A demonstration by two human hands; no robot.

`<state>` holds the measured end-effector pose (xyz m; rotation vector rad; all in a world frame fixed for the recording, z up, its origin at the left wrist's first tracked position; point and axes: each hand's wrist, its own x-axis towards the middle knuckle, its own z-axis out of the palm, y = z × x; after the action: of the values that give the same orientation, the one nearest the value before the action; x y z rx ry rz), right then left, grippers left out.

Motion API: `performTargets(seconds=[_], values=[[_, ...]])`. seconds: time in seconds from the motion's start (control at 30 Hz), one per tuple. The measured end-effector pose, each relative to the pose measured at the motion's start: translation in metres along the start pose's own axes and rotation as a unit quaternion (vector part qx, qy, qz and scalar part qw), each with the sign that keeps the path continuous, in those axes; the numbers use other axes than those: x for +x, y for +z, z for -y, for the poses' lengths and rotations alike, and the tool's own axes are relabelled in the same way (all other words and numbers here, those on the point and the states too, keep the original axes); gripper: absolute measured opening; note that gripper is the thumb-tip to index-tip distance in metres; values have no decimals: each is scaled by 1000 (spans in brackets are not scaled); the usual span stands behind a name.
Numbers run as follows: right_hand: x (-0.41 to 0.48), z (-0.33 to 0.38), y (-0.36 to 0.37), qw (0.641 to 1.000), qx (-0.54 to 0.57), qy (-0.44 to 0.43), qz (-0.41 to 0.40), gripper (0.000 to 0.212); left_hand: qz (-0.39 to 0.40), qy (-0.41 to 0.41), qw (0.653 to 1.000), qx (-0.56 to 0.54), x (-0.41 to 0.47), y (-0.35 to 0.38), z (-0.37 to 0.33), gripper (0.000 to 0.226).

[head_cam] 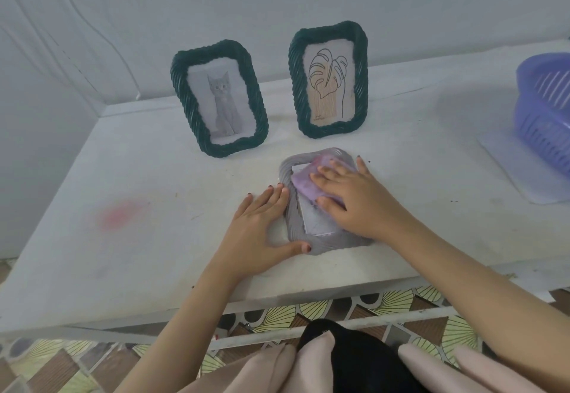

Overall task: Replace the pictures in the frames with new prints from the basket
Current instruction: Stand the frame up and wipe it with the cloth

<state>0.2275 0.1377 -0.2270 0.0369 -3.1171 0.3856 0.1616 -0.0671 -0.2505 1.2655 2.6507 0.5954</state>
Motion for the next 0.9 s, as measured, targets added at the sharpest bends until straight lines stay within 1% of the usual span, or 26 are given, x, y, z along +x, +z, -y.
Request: performTargets(seconds=[0.07,0.13,0.23,0.3,0.4,0.5,0.57,0.63,0.73,0.83,0.9], values=[[-14,11,2,999,31,-37,2,47,-2,-2,1000,-6,1,1,1,105],[-31,19,4,996,50,-67,11,47,-7,-5,1000,-9,1,1,1,108],[-51,15,2,995,54,-80,31,53,-12,-1,1000,-3,1,0,0,111],[-58,6,-1,995,38,-87,32,53,-9,-3,1000,-5,1,-1,-1,111],[-52,-7,-4,997,17,-75,30,50,2,-3,1000,0,1,-1,0,108],[-28,-22,-4,1000,12,-19,7,46,10,-4,1000,-2,0,-2,0,105],[-9,-26,-3,1000,9,23,-1,46,13,-5,1000,1,-1,-2,0,103],[3,-22,0,999,17,45,-6,48,12,-5,1000,2,-1,-1,0,102],[3,-4,7,999,20,19,-15,57,1,0,1000,-1,-1,-1,0,102],[-20,12,11,999,35,-12,-3,53,-6,2,1000,-10,0,-1,0,102],[-41,22,13,999,36,-20,0,53,-13,1,1000,-13,0,0,0,106]])
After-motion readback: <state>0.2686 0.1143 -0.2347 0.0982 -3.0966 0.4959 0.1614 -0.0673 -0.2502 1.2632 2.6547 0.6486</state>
